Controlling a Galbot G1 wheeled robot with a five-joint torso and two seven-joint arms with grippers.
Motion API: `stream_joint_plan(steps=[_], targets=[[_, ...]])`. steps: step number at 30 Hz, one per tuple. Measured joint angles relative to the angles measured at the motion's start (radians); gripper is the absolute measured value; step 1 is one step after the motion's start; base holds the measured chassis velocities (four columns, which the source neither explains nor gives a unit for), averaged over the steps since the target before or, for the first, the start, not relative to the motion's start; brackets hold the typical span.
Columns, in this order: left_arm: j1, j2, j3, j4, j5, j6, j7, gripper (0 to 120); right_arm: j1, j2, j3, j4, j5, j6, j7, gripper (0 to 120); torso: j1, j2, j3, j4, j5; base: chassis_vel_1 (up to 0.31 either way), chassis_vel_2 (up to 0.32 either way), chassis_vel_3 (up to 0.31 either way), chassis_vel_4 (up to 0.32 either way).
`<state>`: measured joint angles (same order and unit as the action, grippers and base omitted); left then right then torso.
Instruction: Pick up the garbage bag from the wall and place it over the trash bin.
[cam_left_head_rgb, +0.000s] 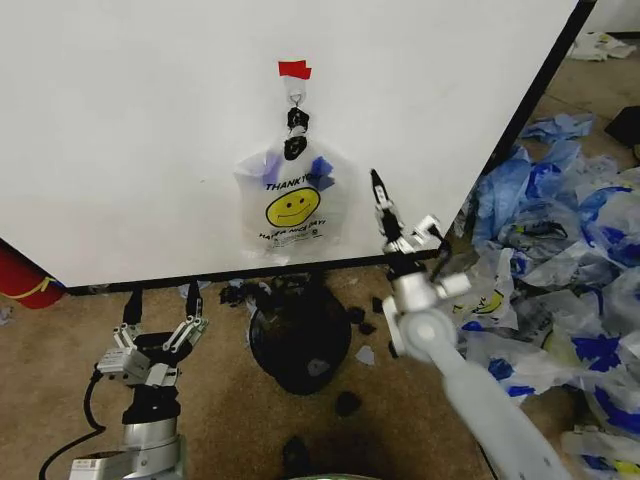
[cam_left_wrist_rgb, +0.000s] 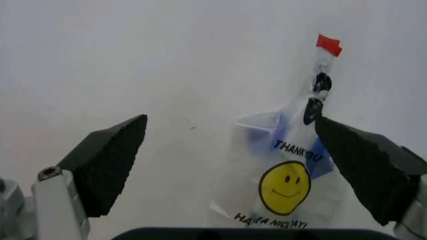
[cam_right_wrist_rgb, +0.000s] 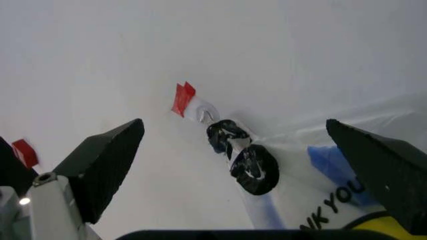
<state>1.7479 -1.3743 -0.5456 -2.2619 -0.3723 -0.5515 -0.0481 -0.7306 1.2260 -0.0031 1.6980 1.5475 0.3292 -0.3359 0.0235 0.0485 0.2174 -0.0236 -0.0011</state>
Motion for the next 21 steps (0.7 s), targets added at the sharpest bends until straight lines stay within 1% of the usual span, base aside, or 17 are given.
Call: stream_joint_plan(steps=[2, 3, 9, 18, 21], targets=[[0.004, -0.008, 0.000, 0.003, 0.005, -0.003, 0.001, 99, 0.047, 0.025, -0.030, -0.049, 0.021, -0.007, -0.012, 100, 0.000, 0.000, 0.000, -0.0001, -0.0003, 0.000, 0.000, 0.000, 0.000], [0.004, -0.008, 0.000, 0.003, 0.005, -0.003, 0.001, 99, 0.047, 0.025, -0.030, -0.049, 0.021, -0.007, -0.012, 100, 0.000, 0.000, 0.000, -0.0001, -0.0003, 0.000, 0.000, 0.000, 0.000], [0.009, -0.037, 0.004, 0.010, 0.022, -0.009, 0.003, 99, 0.155, 0.106, -0.102, -0.193, 0.048, -0.020, -0.053, 100, 0.000, 0.000, 0.000, 0.0000, 0.0000, 0.000, 0.000, 0.000, 0.000], [0.018, -0.050, 0.006, 0.013, 0.030, -0.016, 0.005, 99, 0.246, 0.178, -0.140, -0.363, 0.092, -0.050, -0.118, 100, 0.000, 0.000, 0.000, -0.0002, -0.0001, 0.000, 0.000, 0.000, 0.000], [0.020, -0.050, 0.006, 0.010, 0.031, -0.016, 0.006, 99, 0.271, 0.200, -0.146, -0.400, 0.095, -0.056, -0.132, 100, 0.000, 0.000, 0.000, 0.0000, 0.0000, 0.000, 0.000, 0.000, 0.000]])
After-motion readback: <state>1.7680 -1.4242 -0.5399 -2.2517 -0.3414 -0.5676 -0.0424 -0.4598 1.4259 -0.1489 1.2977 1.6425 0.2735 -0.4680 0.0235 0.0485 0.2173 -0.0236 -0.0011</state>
